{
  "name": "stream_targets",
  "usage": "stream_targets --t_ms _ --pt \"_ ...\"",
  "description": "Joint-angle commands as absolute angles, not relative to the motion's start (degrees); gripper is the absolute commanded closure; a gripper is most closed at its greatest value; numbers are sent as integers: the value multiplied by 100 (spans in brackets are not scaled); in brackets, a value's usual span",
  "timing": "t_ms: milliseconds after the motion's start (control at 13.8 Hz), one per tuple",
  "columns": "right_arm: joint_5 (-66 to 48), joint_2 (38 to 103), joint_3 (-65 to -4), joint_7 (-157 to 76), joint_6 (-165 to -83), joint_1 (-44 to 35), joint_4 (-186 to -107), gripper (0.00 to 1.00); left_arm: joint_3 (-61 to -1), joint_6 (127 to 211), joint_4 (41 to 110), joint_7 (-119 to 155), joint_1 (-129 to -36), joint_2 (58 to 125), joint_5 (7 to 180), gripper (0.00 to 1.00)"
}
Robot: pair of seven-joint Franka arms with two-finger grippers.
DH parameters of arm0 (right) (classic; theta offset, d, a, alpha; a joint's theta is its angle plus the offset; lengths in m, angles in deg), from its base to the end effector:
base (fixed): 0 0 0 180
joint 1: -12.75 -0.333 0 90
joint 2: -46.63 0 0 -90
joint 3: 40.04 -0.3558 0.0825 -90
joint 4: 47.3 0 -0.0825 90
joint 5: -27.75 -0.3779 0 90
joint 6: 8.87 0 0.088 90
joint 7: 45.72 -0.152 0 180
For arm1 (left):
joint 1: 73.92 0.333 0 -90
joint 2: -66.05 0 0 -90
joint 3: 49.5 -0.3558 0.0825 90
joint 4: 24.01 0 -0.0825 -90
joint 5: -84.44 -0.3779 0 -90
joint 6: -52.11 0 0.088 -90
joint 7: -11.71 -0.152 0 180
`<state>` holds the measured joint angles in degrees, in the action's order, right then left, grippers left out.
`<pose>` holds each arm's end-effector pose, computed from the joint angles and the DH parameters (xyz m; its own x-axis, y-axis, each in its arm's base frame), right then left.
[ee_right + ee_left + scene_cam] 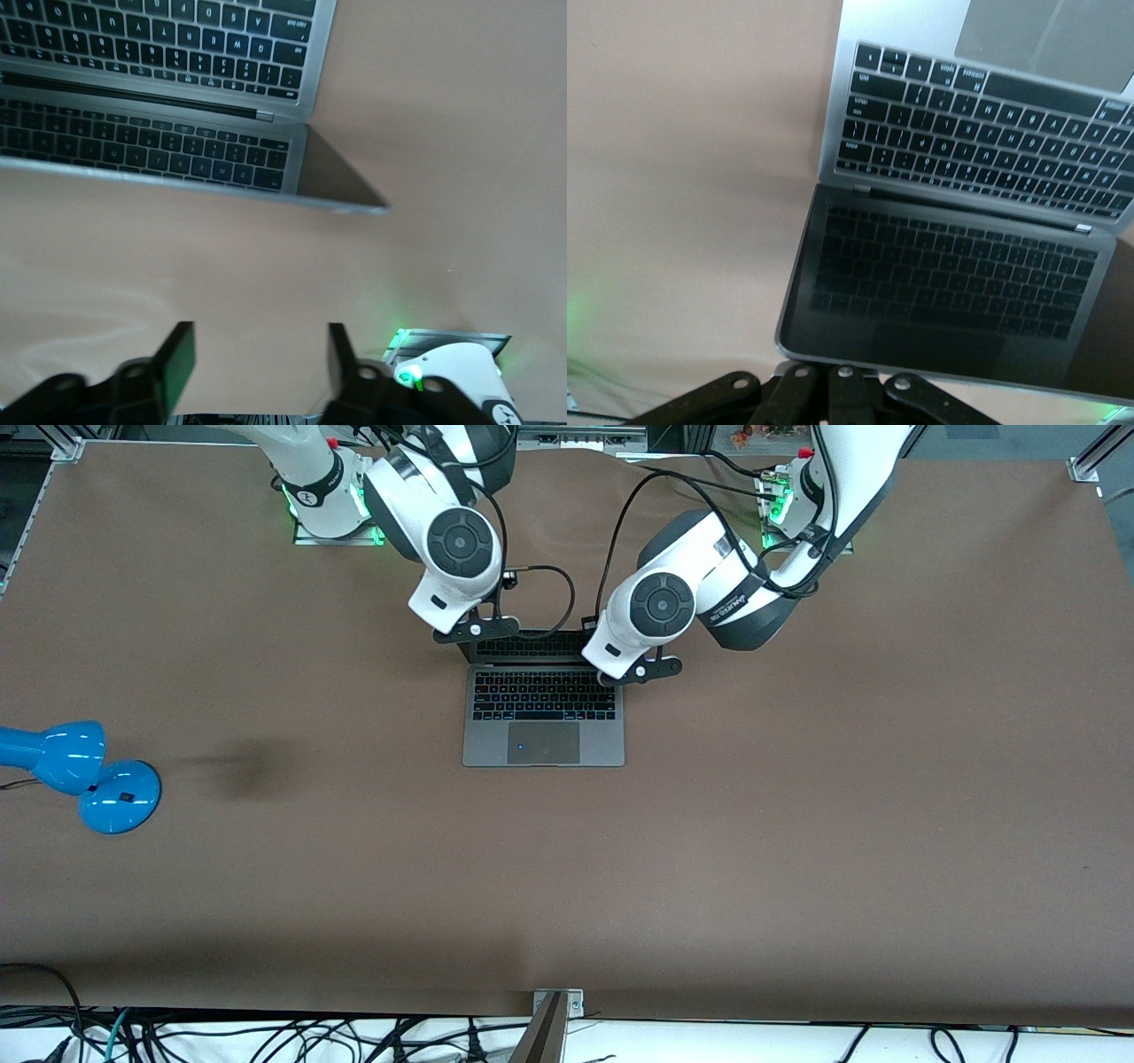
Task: Close laptop with both arms from behind
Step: 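Push the laptop screen down onto the keyboard with both grippers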
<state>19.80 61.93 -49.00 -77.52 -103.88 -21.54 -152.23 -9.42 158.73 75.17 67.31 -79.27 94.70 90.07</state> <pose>0.3951 0.3930 0.3641 0.8871 0.1229 -0.4450 0.1795 -0.9799 0.0873 0.4566 -0.4242 0.3345 0.8599 0.2088 -0.4657 0.2380 -0.9713 0.0039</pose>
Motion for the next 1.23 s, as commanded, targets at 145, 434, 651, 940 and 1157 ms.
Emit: stream_targets --t_ms 145,434,651,940,1157 --pt "1984 6411 -4839 -8131 -10896 -2197 -15066 100 -1074 16135 7399 6831 -7911 9629 8839 100" --pt "2255 6596 -4821 -8166 -11424 -2197 -15066 100 -1118 16154 7390 6831 -7902 9655 8839 100" --pt "2379 6780 -4786 -8236 -11925 -2127 -15057 100 -1136 16154 7390 6840 -7902 9655 8839 100" --pt "2572 6868 -4646 -8237 -12286 -2109 -15022 100 -1136 16154 7197 7006 -7911 9769 8839 100" --pt "2652 7123 -4558 -8237 -12488 -2109 -14803 100 -1206 16154 7039 7025 -7928 9945 8804 100"
